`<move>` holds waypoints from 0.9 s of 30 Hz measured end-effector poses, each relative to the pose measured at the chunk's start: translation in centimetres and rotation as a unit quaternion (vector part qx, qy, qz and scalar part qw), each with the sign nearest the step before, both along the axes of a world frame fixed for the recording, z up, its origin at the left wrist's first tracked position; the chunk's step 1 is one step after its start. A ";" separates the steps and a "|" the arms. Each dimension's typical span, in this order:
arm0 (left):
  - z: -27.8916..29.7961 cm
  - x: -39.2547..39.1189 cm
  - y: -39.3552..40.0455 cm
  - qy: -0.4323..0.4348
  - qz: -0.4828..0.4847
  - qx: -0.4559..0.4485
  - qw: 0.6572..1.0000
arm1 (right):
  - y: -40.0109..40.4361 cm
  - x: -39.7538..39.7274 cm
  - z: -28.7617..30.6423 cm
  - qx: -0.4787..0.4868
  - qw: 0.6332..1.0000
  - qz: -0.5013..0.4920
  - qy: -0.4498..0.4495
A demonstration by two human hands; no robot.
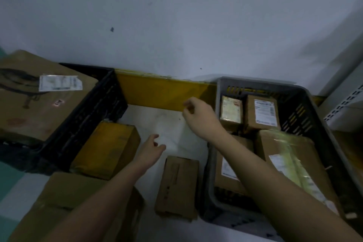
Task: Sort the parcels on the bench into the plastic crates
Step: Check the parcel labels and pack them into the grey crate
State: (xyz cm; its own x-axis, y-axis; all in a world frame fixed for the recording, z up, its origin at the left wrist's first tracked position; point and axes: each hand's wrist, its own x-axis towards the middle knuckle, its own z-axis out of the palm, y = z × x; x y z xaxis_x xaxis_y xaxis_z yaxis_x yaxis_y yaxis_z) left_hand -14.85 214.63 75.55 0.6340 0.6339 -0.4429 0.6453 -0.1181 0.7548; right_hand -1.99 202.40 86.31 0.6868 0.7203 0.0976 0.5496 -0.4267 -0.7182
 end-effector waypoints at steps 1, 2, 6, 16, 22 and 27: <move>-0.6 -0.7 -0.1 0.008 0.004 -0.022 1.000 | 1.0 -1.4 -0.6 -0.017 1.000 0.013 0.010; -1.2 -1.2 -0.5 0.013 0.007 -0.044 0.999 | 2.0 -2.7 -1.6 -0.039 0.999 0.019 0.016; -3.5 -2.0 -2.4 0.040 0.025 -0.132 0.990 | 4.2 -6.7 -7.4 -0.169 0.980 -0.007 0.104; -6.0 -3.5 -3.7 0.054 -0.007 -0.271 0.961 | -1.0 -11.7 -16.0 -0.177 0.915 -0.234 0.279; -4.8 -2.7 -0.3 -0.013 0.018 -0.229 0.973 | 0.5 -10.8 -13.1 -0.076 0.946 -0.221 0.224; 0.6 -2.3 4.1 -0.062 0.050 -0.172 0.982 | 2.9 -10.5 -7.3 0.126 0.967 -0.146 0.167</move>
State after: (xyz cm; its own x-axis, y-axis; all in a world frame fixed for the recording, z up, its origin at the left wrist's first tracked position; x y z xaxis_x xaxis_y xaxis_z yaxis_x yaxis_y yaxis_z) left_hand -17.15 218.70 76.19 0.6383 0.5219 -0.5659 0.5416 0.2179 0.8119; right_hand -12.44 205.28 79.03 0.8813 0.4722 -0.0174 0.1513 -0.3169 -0.9363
